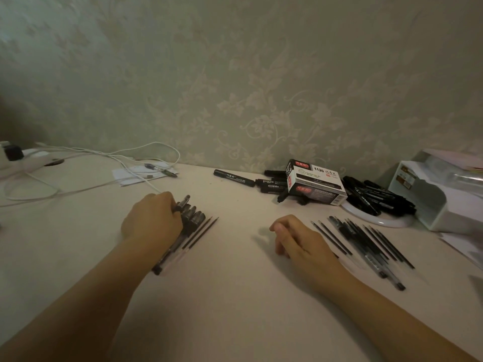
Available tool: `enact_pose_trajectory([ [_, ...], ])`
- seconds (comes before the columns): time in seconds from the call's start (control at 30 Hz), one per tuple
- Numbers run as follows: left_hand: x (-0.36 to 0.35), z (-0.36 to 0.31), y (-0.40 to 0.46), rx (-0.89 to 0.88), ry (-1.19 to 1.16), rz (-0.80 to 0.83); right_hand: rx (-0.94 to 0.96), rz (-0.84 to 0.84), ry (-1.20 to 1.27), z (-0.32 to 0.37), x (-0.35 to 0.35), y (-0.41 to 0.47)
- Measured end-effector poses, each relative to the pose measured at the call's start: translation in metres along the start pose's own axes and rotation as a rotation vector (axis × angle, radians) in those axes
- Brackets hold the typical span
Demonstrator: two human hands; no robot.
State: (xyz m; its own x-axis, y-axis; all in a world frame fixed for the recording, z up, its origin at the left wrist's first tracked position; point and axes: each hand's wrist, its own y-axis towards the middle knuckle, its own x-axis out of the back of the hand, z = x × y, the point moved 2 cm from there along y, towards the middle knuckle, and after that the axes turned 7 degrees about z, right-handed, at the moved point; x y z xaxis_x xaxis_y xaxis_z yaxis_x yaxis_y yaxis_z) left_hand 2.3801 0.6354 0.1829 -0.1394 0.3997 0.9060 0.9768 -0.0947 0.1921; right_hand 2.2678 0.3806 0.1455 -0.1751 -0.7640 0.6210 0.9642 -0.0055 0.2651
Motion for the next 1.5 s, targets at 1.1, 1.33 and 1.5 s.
enact_pose_trajectory([
  [1.1, -0.041, -0.067, -0.045, -0.682, -0.162, 0.145, -0.455, -0.223, -0.761, -0.028, 0.084, -0.004],
  [1.33, -0.042, -0.067, -0.046, -0.694, -0.176, 0.160, -0.504, -0.193, -0.798, -0.031, 0.076, -0.002],
  [1.5, -0.042, -0.066, -0.046, -0.701, -0.190, 0.159, -0.544, -0.153, -0.835, -0.033, 0.077, -0.002],
])
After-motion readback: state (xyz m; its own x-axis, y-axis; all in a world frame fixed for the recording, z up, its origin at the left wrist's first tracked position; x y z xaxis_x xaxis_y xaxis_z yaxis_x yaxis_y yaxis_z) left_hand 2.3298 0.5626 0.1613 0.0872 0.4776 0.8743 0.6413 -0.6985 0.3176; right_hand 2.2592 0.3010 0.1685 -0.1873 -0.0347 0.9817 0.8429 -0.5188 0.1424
